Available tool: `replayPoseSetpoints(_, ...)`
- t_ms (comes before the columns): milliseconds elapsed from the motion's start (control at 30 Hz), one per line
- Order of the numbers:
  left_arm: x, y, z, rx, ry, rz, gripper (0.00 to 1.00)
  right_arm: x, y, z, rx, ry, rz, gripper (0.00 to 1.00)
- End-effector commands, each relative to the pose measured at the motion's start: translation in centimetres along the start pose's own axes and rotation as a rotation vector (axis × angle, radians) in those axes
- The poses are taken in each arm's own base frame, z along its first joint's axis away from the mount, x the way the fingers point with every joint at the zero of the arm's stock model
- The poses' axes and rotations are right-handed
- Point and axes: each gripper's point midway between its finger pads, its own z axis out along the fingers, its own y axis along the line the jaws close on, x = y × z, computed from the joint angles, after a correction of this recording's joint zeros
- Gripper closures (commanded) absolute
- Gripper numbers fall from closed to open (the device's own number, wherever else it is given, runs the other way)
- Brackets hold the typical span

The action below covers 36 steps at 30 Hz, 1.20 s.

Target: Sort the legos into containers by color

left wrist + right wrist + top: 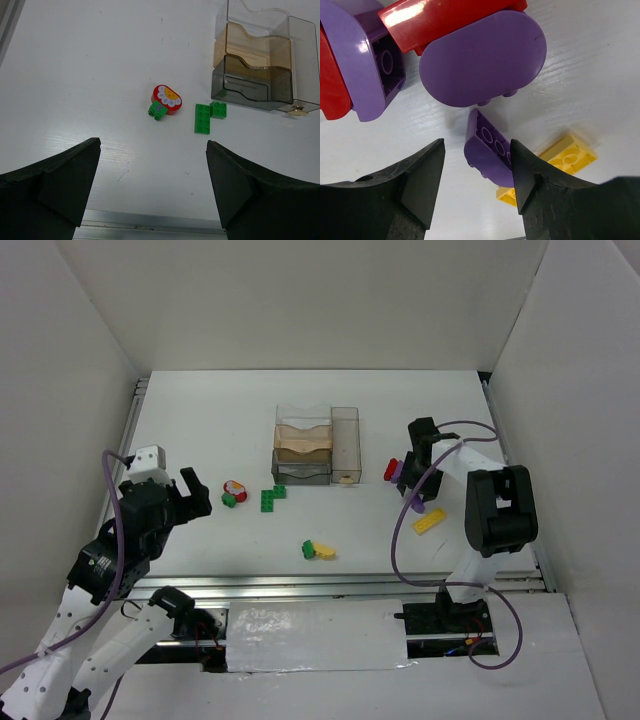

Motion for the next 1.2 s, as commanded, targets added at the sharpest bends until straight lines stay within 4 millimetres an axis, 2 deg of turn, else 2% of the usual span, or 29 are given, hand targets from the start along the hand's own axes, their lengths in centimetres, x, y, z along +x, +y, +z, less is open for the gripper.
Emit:
replayPoseSetpoints(0, -0.6, -0.5, 0.0, 0.025, -0.031, 0.004, 0.01, -0.1, 0.1, 0.1, 0.007, -0.003, -0.014, 0.38)
replayPoseSetpoints(100, -0.7, -0.5, -0.1, 0.028, -0.037, 0.000, 0.00, 0.1, 0.3, 0.2, 0.008, 0.011, -0.027, 0.37)
replayPoseSetpoints(200, -0.7, -0.5, -0.1, 0.029, -0.035, 0.001, 0.01, 0.2, 0.6, 0.3, -0.005, 0.021, -0.037, 0.53)
replayPoseSetpoints(233, -0.7, -0.5, -0.1, 0.028, -0.034, 0.002, 0.00, 0.3, 0.7, 0.2, -0.012, 0.021, -0.036, 0.70)
replayPoseSetpoints(267, -0.7, -0.5, -0.1, 0.028, -0.034, 0.002, 0.00, 0.5, 0.7, 0.3, -0.015, 0.023, -0.036, 0.81)
replayPoseSetpoints(300, -0.7, -0.5, -0.1, 0.029, -0.035, 0.002, 0.00, 0.5, 0.9, 0.2, -0.019, 0.015, -0.038, 0.98)
replayPoseSetpoints(400, -0.8, -0.5, -0.1, 0.028, -0.037, 0.001, 0.01, 0.8, 1.3, -0.5, -0.024, 0.005, -0.048, 1.00)
replayPoseSetpoints(467, -0.8, -0.5, -0.1, 0.029, -0.037, 0.002, 0.00, 0.7, 2.4, -2.0, -0.076, -0.032, -0.060, 1.00)
replayPoseSetpoints(500, -0.7, -0.5, 0.0, 0.026, -0.034, 0.004, 0.00, 1.0, 3.6, -2.9, -0.117, -0.043, -0.073, 1.00)
replayPoseSetpoints(567, -0.8, -0.3, -0.1, 0.016, -0.037, 0.000, 0.00, -0.4, 5.2, -5.7, -0.187, -0.119, -0.055, 1.00)
replayPoseSetpoints(633, -0.8, -0.3, 0.0, 0.013, -0.035, 0.001, 0.01, -0.9, 7.7, -8.1, -0.272, -0.166, -0.080, 1.00)
replayPoseSetpoints(667, -0.8, -0.2, -0.1, 0.010, -0.038, -0.001, 0.01, -1.9, 9.2, -9.7, -0.316, -0.201, -0.082, 1.00)
replayPoseSetpoints(733, -0.9, -0.2, -0.1, 0.006, -0.040, -0.002, 0.01, -1.9, 11.9, -10.4, -0.363, -0.199, -0.123, 1.00)
replayPoseSetpoints(767, -0.8, -0.1, 0.0, 0.001, -0.039, -0.002, 0.00, -3.0, 13.2, -11.8, -0.384, -0.219, -0.121, 1.00)
replayPoseSetpoints(800, -0.9, -0.1, -0.1, 0.000, -0.041, -0.004, 0.01, -3.0, 14.2, -11.3, -0.378, -0.208, -0.131, 1.00)
replayPoseSetpoints(833, -0.8, 0.0, 0.0, -0.003, -0.038, -0.004, 0.01, -3.1, 15.6, -11.9, -0.401, -0.218, -0.148, 1.00)
replayPoseSetpoints(867, -0.8, 0.0, 0.0, -0.005, -0.038, -0.005, 0.00, -4.3, 17.2, -13.3, -0.442, -0.256, -0.139, 1.00)
replayPoseSetpoints(900, -0.9, 0.0, 0.0, -0.006, -0.041, -0.006, 0.01, -4.6, 18.3, -12.8, -0.451, -0.256, -0.144, 1.00)
replayPoseSetpoints(933, -0.9, 0.0, 0.0, -0.006, -0.041, -0.005, 0.00, -5.8, 19.8, -14.1, -0.495, -0.288, -0.145, 1.00)
replayPoseSetpoints(967, -0.8, 0.0, 0.1, -0.006, -0.036, -0.003, 0.01, -6.4, 20.7, -14.4, -0.506, -0.297, -0.142, 1.00)
replayPoseSetpoints(1000, -0.8, -0.1, 0.1, -0.003, -0.036, -0.002, 0.01, -6.7, 21.5, -12.9, -0.487, -0.272, -0.148, 1.00)
replayPoseSetpoints(1033, -0.7, -0.1, 0.2, -0.002, -0.032, 0.001, 0.00, -8.3, 22.9, -14.5, -0.523, -0.308, -0.154, 1.00)
replayPoseSetpoints(1067, -0.6, -0.1, 0.3, -0.005, -0.027, 0.003, 0.01, -8.5, 23.4, -14.3, -0.513, -0.294, -0.162, 0.99)
replayPoseSetpoints(1100, -0.5, -0.2, 0.3, -0.002, -0.023, 0.005, 0.00, -8.7, 24.0, -12.3, -0.485, -0.267, -0.169, 0.97)
replayPoseSetpoints(1133, -0.5, -0.2, 0.3, -0.006, -0.023, 0.006, 0.00, -9.2, 24.4, -12.2, -0.480, -0.269, -0.171, 0.96)
replayPoseSetpoints(1167, -0.6, -0.2, 0.3, -0.004, -0.024, 0.005, 0.00, -10.4, 25.0, -13.1, -0.477, -0.294, -0.173, 0.94)
